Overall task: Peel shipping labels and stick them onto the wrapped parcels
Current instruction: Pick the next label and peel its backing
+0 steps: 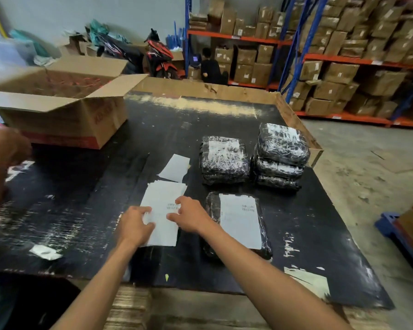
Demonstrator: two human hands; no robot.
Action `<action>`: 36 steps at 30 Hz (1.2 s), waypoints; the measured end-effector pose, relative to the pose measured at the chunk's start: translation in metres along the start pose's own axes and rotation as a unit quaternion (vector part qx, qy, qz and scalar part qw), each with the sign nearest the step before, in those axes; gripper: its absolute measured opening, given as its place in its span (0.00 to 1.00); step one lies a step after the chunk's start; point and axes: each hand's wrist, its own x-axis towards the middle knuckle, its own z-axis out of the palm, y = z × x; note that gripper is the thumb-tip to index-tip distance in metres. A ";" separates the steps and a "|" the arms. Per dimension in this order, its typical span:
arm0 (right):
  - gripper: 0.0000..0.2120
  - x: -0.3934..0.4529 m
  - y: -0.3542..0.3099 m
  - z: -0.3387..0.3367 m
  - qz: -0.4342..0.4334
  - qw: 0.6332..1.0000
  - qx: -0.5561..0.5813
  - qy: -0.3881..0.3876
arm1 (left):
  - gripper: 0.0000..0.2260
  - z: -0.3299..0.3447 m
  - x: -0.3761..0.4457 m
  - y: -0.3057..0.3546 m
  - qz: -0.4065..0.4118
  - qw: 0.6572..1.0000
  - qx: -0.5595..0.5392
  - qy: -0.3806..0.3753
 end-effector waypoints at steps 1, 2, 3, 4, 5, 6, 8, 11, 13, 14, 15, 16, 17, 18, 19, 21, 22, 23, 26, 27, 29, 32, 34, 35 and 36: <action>0.26 0.007 -0.001 0.009 0.025 1.000 0.001 -0.002 | 0.21 0.003 0.000 -0.002 0.010 1.000 -0.001 0.001; 0.28 0.011 -0.001 0.015 0.047 0.999 0.011 0.003 | 0.22 0.004 0.000 -0.003 0.015 1.000 -0.008 0.005; 0.30 0.015 0.000 0.020 0.068 0.997 0.028 0.015 | 0.23 0.005 -0.001 -0.004 0.019 1.000 -0.013 0.009; 0.32 0.016 0.002 0.024 0.089 0.995 0.044 0.029 | 0.24 0.006 -0.001 -0.005 0.021 1.000 -0.014 0.011; 0.31 0.017 0.004 0.027 0.107 0.992 0.055 0.041 | 0.25 0.007 -0.001 -0.006 0.023 1.000 -0.015 0.012; 0.29 0.019 0.007 0.029 0.118 0.990 0.058 0.054 | 0.26 0.009 -0.001 -0.008 0.020 1.000 -0.018 0.013; 0.20 0.022 0.012 0.032 0.128 0.986 0.073 0.084 | 0.27 0.011 -0.003 -0.009 0.015 0.999 -0.023 0.021; 0.11 0.026 0.016 0.033 0.137 0.981 0.098 0.099 | 0.24 0.013 -0.004 -0.006 0.009 0.999 -0.020 0.029; 0.07 0.024 0.014 0.031 0.132 0.980 0.107 0.105 | 0.20 0.014 -0.004 -0.004 0.006 0.999 -0.038 0.030; 0.09 0.023 0.012 0.029 0.127 0.979 0.111 0.111 | 0.18 0.013 -0.004 -0.003 0.003 0.998 -0.053 0.030; 0.12 0.023 0.013 0.027 0.116 0.979 0.117 0.120 | 0.17 0.012 -0.005 -0.003 0.001 0.997 -0.065 0.032; 0.15 0.021 0.012 0.025 0.107 0.978 0.127 0.130 | 0.16 0.010 -0.006 -0.002 0.001 0.997 -0.072 0.040; 0.15 0.018 0.011 0.023 0.096 0.975 0.143 0.140 | 0.15 0.007 -0.008 0.001 0.005 0.995 -0.075 0.057; 0.13 0.015 0.009 0.019 0.085 0.971 0.169 0.146 | 0.13 0.003 -0.010 0.005 0.012 0.993 -0.080 0.083; 0.11 0.013 0.008 0.016 0.072 0.965 0.203 0.151 | 0.12 -0.002 -0.013 0.010 0.025 0.990 -0.092 0.108; 0.09 0.006 0.004 0.004 0.055 0.942 0.289 0.158 | 0.10 -0.016 -0.019 0.024 0.043 0.982 -0.139 0.122; 0.09 0.001 0.002 -0.004 0.051 0.931 0.326 0.158 | 0.08 -0.024 -0.020 0.031 0.039 0.977 -0.180 0.104; 0.09 -0.005 0.000 -0.014 0.046 0.921 0.354 0.157 | 0.07 -0.030 -0.021 0.036 0.027 0.969 -0.233 0.073; 0.11 -0.023 -0.002 -0.042 0.017 0.906 0.401 0.136 | 0.07 -0.045 -0.028 0.047 -0.003 0.931 -0.365 -0.024; 0.11 -0.029 -0.003 -0.049 0.007 0.903 0.410 0.130 | 0.08 -0.048 -0.031 0.050 -0.001 0.924 -0.379 -0.046; 0.11 -0.037 0.000 -0.058 -0.003 0.899 0.417 0.132 | 0.08 -0.050 -0.036 0.057 0.003 0.901 -0.426 -0.086; 0.11 -0.047 0.007 -0.069 -0.003 0.889 0.433 0.149 | 0.10 -0.049 -0.044 0.069 0.000 0.863 -0.489 -0.127; 0.11 -0.055 0.012 -0.075 -0.003 0.884 0.440 0.161 | 0.10 -0.047 -0.049 0.076 0.004 0.851 -0.505 -0.143; 0.11 -0.058 0.013 -0.077 -0.001 0.883 0.440 0.165 | 0.09 -0.046 -0.050 0.078 0.007 0.846 -0.513 -0.148; 0.10 -0.061 0.016 -0.079 0.001 0.880 0.442 0.173 | 0.09 -0.044 -0.053 0.081 0.011 0.840 -0.520 -0.155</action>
